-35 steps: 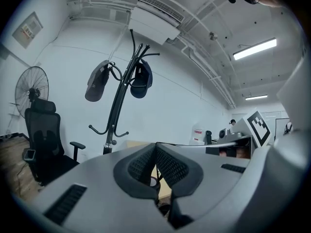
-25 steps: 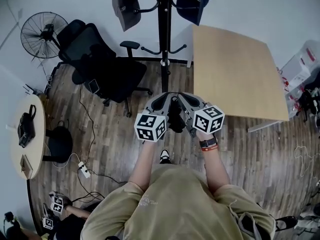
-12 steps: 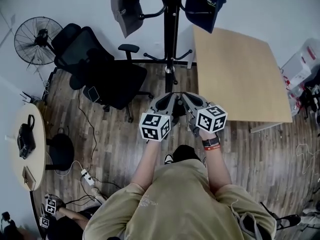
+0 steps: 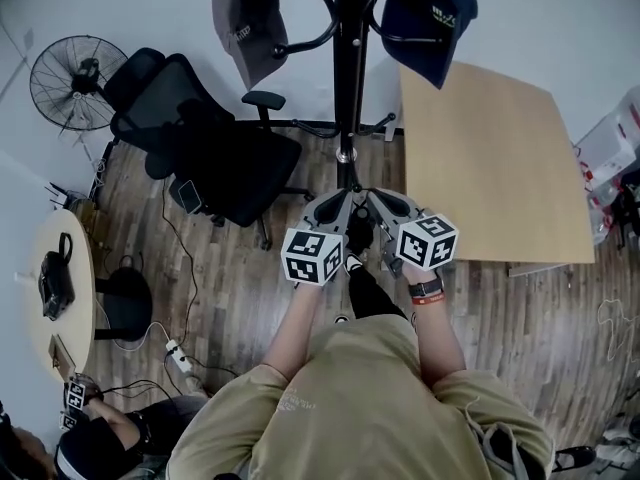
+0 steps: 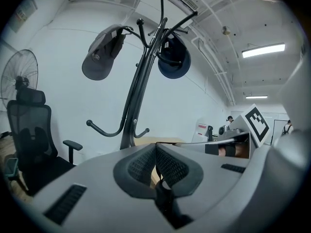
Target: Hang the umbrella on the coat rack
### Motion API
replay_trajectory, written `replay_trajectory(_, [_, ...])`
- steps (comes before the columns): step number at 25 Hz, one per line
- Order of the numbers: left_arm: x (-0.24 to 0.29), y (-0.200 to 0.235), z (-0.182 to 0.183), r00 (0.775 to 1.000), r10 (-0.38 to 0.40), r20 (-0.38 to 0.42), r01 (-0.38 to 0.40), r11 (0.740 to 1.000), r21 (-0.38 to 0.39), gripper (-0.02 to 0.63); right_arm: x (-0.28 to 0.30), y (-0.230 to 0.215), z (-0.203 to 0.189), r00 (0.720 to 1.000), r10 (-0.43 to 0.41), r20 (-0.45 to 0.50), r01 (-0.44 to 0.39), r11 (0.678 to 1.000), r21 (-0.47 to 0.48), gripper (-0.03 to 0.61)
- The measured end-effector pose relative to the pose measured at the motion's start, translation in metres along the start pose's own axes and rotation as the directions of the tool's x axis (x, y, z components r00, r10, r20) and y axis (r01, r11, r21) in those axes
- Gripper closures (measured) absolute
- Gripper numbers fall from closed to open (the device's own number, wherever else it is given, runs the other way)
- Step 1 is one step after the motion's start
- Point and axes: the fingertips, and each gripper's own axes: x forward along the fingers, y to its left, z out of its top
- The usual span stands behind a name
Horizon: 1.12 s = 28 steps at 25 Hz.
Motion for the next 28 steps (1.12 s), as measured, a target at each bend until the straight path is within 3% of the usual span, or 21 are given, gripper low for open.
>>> replay_trajectory(14, [0.062,0.045,-0.003,0.998,0.039,-0.046,-0.041,0.999,-0.029,0.589,0.053,-0.056,0.008,0.997,0.036,-0.062,-0.035,0.999,0.023,0.563])
replay_trajectory(28, [0.084,0.073,-0.011,0.997,0.054,-0.062,-0.056,0.998,-0.036,0.589,0.086,-0.076,0.004,0.996,0.021,-0.081,-0.017,0.999,0.045,0.563])
